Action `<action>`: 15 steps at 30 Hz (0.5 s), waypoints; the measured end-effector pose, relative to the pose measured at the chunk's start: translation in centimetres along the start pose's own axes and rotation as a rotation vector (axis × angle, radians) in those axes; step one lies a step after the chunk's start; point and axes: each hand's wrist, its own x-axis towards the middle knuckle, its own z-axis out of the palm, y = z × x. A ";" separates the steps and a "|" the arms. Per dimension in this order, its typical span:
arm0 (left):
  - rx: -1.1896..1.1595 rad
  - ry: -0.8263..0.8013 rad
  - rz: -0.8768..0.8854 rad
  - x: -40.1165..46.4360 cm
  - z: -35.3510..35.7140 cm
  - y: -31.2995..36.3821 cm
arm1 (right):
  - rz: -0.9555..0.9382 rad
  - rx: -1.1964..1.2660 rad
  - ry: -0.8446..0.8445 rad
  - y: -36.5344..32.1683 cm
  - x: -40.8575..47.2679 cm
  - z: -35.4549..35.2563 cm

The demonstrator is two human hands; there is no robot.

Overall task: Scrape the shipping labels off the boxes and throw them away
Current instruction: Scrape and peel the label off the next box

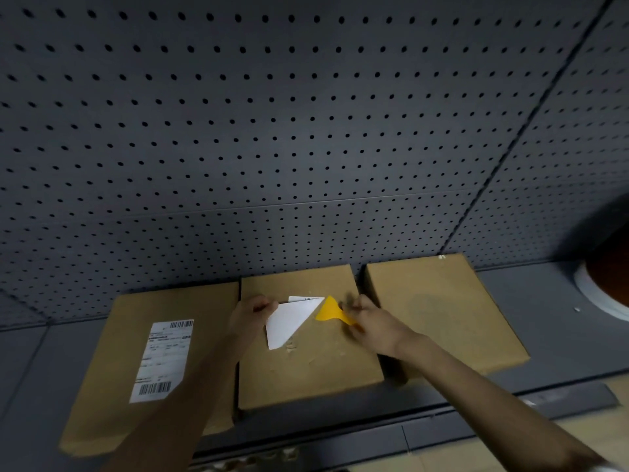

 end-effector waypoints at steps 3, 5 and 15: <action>0.003 -0.105 0.053 0.1 -0.6 0.0 | 0.015 -0.051 0.016 -0.3 0.1 1.1; 0.115 -0.228 0.057 0.0 -1.3 -0.4 | 0.005 -0.133 0.039 0.0 -0.5 1.4; 0.370 -0.148 -0.025 -1.2 -1.2 1.2 | 0.018 -0.262 0.121 0.4 -2.5 0.9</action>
